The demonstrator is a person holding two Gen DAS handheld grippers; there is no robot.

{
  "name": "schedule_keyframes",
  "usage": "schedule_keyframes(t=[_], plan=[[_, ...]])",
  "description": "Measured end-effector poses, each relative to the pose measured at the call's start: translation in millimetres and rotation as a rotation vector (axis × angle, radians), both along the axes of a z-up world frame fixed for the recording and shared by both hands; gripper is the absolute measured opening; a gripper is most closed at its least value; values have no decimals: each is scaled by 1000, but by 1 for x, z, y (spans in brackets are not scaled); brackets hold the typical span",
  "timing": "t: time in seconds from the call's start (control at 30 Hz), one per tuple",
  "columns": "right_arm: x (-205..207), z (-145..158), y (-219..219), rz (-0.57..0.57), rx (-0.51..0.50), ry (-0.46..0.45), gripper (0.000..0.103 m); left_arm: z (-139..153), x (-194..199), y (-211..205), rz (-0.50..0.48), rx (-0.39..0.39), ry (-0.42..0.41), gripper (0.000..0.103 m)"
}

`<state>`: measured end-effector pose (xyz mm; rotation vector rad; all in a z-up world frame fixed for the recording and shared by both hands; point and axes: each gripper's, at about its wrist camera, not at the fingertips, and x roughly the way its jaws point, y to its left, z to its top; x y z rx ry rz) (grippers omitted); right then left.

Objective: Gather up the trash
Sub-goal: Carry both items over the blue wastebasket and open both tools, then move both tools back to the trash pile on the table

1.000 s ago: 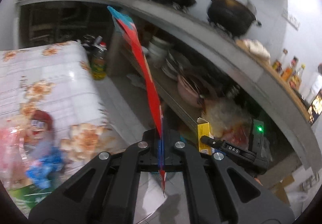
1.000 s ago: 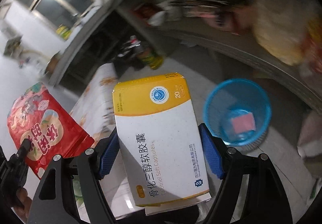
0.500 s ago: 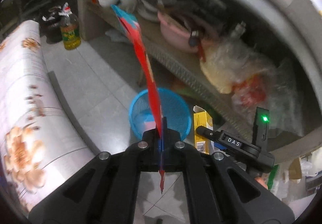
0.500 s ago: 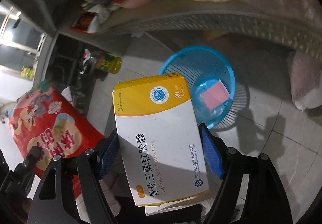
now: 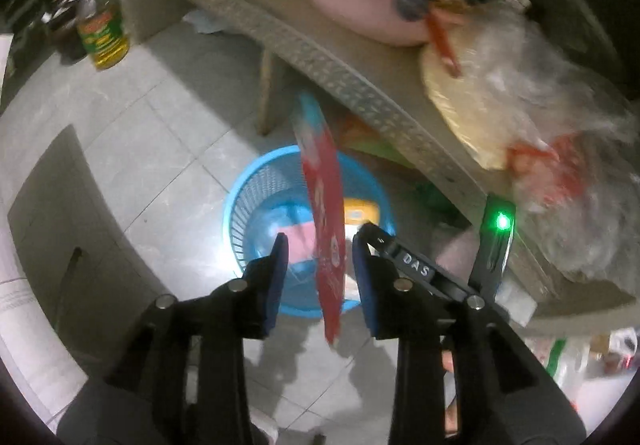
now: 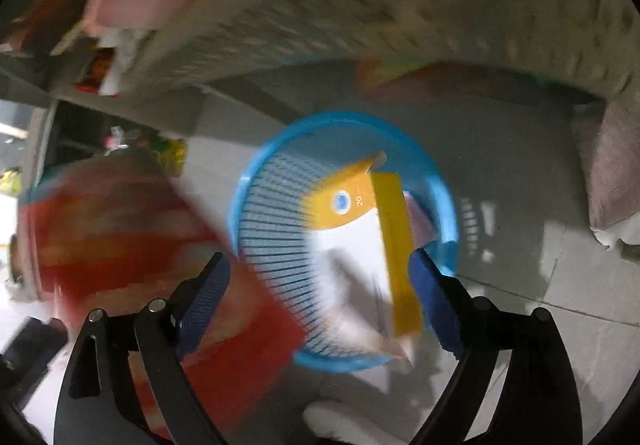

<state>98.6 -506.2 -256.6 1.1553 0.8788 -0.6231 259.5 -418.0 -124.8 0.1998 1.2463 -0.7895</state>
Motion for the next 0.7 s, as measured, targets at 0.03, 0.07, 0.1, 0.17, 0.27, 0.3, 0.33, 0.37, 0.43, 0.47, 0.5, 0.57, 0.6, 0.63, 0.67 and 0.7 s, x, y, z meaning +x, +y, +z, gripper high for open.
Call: schedule_keyframes(t=[0.03,0.07,0.1,0.17,0.27,0.3,0.33,0.37,0.43,0.47,0.5,0.57,0.6,0.63,0.67,0.7], plan=[[-7,-7,0,-29,21,-4,88,-2,1,1,7,0,12,31],[-13,-11,1,-53,34,-15,88,-3,2,4,13,-2,19,31],[-17,-13,1,-67,38,-18,88,-2,0,7,11,-11,18,33],[-27,-16,3,-84,34,-17,88,0,-3,9,5,-6,-2,36],[-43,-17,10,-113,34,-24,88,11,-9,15,-3,-2,-41,40],[-47,-15,11,-117,33,-25,88,16,-11,17,-2,-4,-51,43],[-51,-11,13,-118,29,-24,88,22,-13,20,0,-6,-62,44],[-57,-9,16,-117,25,-25,88,27,-15,23,1,-10,-72,45],[-62,3,23,-111,6,-26,88,41,-19,31,-1,-24,-92,48],[-64,7,26,-106,-3,-28,88,48,-22,35,-2,-28,-103,50],[-65,15,30,-94,-22,-28,88,57,-27,41,-5,-35,-121,53],[-67,31,42,-59,-66,-29,88,69,-34,50,-8,-45,-141,57],[-68,38,46,-41,-83,-30,88,77,-39,59,-5,-55,-156,59],[-67,45,53,-19,-102,-30,88,83,-43,66,-4,-63,-162,60],[-65,53,58,6,-124,-26,88,88,-47,72,-4,-75,-164,62],[-63,64,67,41,-155,-24,88,93,-51,80,-2,-87,-166,63]])
